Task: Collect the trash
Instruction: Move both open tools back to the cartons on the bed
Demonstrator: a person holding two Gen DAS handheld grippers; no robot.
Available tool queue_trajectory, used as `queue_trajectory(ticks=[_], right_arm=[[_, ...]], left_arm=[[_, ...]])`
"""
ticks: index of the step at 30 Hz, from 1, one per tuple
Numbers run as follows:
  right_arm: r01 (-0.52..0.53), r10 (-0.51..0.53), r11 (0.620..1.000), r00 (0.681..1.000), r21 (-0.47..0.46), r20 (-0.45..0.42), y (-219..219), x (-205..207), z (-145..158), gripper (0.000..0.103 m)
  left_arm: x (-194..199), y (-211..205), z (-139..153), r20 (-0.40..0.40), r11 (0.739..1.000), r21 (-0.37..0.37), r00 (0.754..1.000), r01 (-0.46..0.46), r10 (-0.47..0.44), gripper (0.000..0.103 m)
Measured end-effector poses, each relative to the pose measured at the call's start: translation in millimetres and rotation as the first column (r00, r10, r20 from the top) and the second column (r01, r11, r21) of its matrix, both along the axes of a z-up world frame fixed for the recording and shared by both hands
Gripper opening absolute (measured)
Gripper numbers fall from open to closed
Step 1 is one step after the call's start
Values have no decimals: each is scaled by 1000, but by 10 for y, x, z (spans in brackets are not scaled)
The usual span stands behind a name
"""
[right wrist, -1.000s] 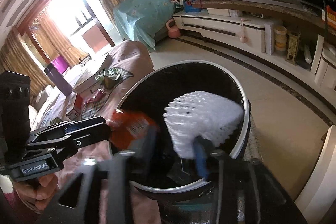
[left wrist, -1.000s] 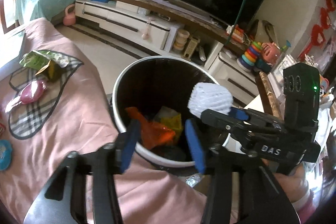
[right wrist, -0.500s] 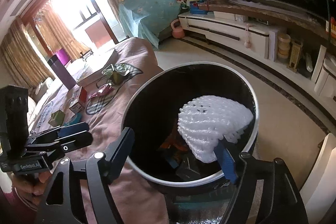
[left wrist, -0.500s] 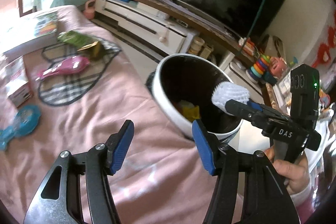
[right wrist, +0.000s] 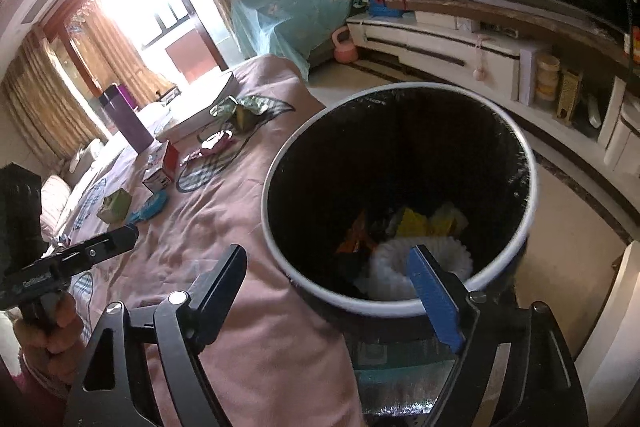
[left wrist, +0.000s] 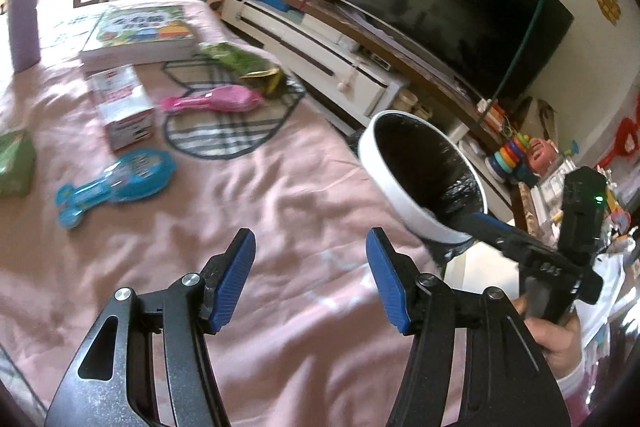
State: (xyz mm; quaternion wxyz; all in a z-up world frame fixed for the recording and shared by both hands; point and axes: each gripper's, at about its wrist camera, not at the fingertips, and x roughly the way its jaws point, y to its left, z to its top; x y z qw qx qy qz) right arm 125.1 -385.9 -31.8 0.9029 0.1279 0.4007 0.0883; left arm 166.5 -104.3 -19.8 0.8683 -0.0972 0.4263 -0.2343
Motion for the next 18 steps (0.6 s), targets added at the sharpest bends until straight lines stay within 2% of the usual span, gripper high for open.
queue_trajectory(ticks=[5,10,18], right_arm=[[8,-8,1000,999,7,41,135,-92,87,86],[-33,31,999,996,19,87,498,-42,138,86],[-116,110,990,991,84,73,1097,203,47,86]], left_arm=[[-105,301,-56,-1,998,20,998,-62,62,58],[-169,666,-89,-2,990,40,990,-138,138,59],[-198,1352,-176,-15,954,64,956,-292,293,69]])
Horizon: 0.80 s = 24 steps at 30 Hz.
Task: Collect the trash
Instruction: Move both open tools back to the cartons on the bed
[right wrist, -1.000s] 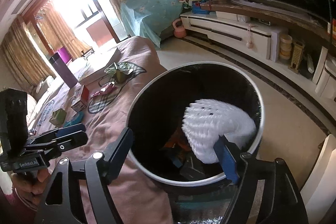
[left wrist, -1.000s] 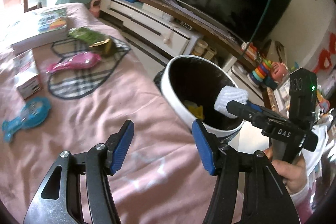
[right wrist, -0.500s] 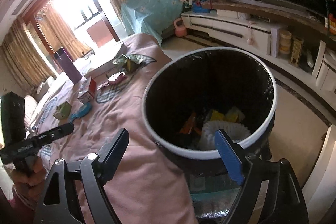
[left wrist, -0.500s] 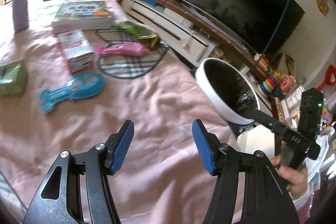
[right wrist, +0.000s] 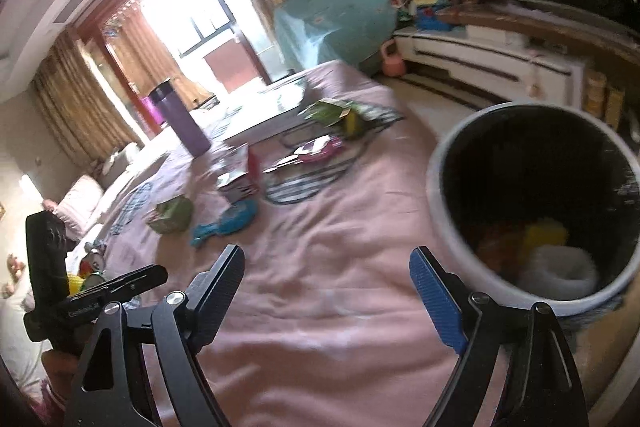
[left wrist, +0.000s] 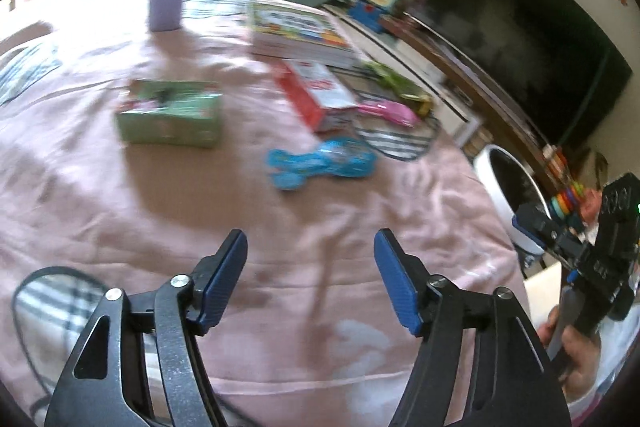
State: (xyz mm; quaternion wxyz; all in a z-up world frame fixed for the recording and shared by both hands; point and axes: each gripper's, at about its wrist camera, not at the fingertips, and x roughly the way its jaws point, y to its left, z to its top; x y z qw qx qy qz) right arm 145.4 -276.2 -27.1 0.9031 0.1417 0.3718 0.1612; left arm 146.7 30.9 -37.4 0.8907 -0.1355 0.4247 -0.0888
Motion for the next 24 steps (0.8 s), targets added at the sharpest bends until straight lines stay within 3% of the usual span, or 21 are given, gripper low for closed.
queue_trajectory(ticks=[10,20,24], right_arm=[[-119,119,992,993,-33,-10,607,193,-41,86],[-138,137,990,990,-28,-23,731,363,-65,86],[-139,138,990,990,-25,-31,733,442,-85,86]], left_arm=[[193,452,-88,-31,995,-17,995,-98,98,74],[943,677,-136,-106,982,-63,980,-177,170,82],[1196,709,-156,-117,976,-33,971,-214,209,83]])
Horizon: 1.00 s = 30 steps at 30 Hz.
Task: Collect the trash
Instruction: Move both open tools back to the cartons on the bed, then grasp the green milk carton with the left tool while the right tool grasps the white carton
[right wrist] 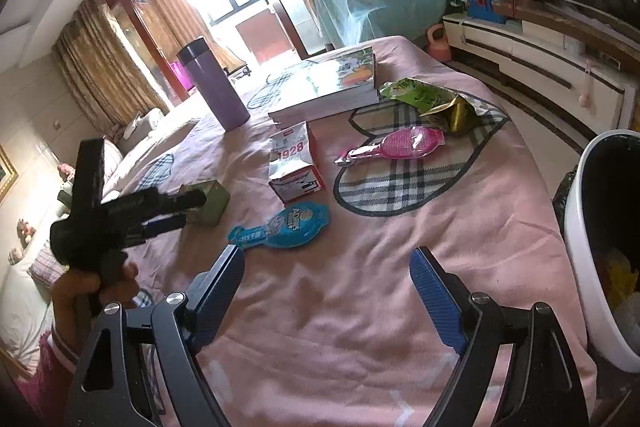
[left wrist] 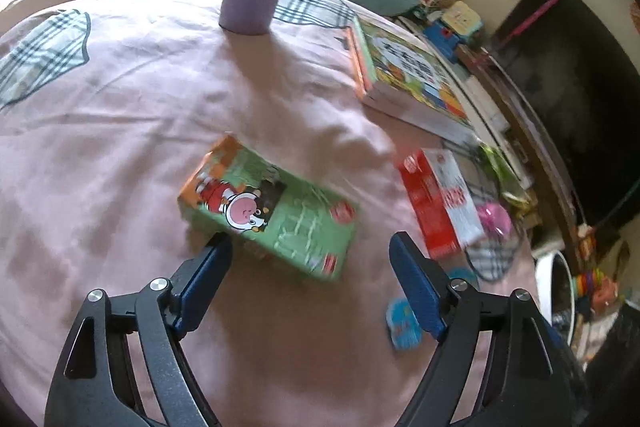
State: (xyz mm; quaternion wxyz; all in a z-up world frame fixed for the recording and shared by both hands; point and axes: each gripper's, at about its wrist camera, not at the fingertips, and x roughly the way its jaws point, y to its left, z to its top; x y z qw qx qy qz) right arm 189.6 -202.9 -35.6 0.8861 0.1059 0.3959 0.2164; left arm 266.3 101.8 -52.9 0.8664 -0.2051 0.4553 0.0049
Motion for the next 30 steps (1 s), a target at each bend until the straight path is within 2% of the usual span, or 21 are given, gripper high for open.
queue_trajectory(ticks=[6,7,8,9,14,17,20,24,26,30], right_arm=[[-16,16,1000,1000,-10,-6,66,151,-25,86],[-18,18,1000,1000,-12,-5,76,173,-25,86],[-21,21,1000,1000,-15,-4,91,204,-22,86],[-24,24,1000,1000,-18,-1,111,237,-17,86],[-46,47,998,999,-44,16,251,377,2,86],[-67,68,995,998,-79,15,381,478,-13,85],[-90,93,989,996,-113,19,525,573,-39,85],[-115,118,984,993,-136,17,676,711,-73,85],[-122,125,981,992,-150,15,757,793,-88,84],[-143,145,973,989,-181,1,899,936,-144,84]], left_arm=[[239,-27,-26,-3,998,56,1000,-16,16,83],[255,-47,-22,4,997,78,1000,-10,9,80],[258,-76,-19,15,995,102,1000,4,-6,64],[268,-96,-30,14,993,114,1000,22,-24,58],[110,-209,-26,28,982,129,990,135,-140,53],[-63,-271,10,30,968,99,972,230,-234,52],[-214,-317,42,23,953,113,958,280,-285,50],[-318,-304,33,15,955,137,963,264,-268,51],[-359,-300,9,19,960,157,971,232,-238,62],[-401,-335,-40,22,961,184,976,207,-215,64]])
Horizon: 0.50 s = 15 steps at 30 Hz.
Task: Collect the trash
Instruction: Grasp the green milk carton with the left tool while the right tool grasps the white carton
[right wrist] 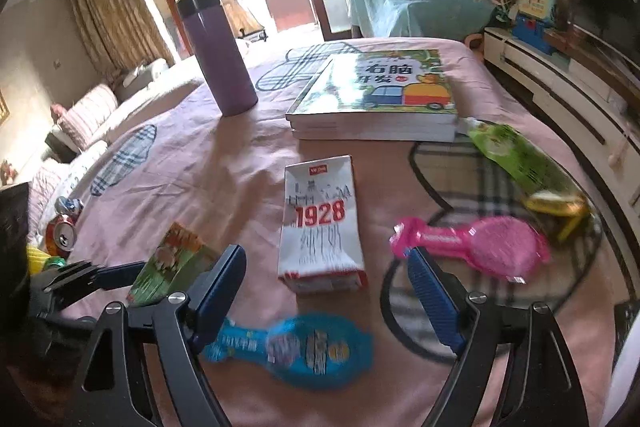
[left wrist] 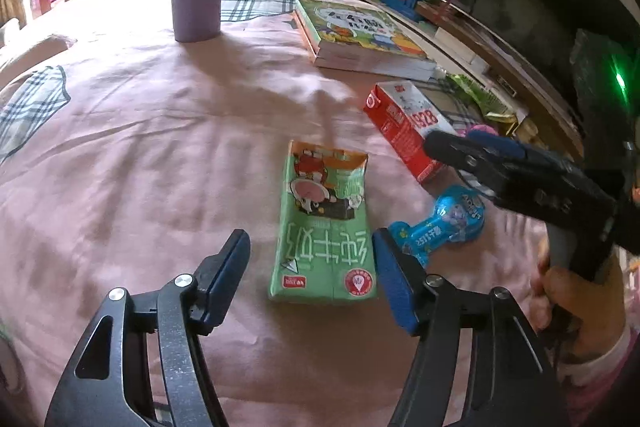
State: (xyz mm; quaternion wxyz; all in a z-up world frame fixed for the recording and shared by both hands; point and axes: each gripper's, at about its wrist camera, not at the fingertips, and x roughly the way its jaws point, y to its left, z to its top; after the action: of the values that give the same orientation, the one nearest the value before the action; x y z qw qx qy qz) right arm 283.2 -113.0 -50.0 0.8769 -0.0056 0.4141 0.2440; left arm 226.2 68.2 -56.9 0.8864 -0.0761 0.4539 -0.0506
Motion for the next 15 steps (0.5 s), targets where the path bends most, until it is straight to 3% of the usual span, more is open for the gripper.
queue_trajectory(ticks=[5,6,7,8,9,15], right_arm=[[-12,10,999,1000,-50,-25,126,153,-115,78],[-9,8,998,999,-55,-32,138,176,-139,70],[-7,5,998,999,-59,-37,144,187,-158,55],[-8,5,998,999,-59,-43,139,189,-168,50],[-9,6,999,999,-53,-48,136,181,-177,50],[-10,10,1000,1000,3,-20,7,-96,-33,49]], left_arm=[[12,-76,-93,-6,999,42,1000,-9,9,64],[18,-78,-99,-3,999,44,1000,-13,14,64],[21,-73,-97,2,999,43,1000,-17,17,63],[20,-68,-97,5,999,40,1000,-20,19,55],[21,-65,-98,7,999,39,1000,-21,21,50],[-4,-81,-90,18,999,38,1000,-19,18,50]])
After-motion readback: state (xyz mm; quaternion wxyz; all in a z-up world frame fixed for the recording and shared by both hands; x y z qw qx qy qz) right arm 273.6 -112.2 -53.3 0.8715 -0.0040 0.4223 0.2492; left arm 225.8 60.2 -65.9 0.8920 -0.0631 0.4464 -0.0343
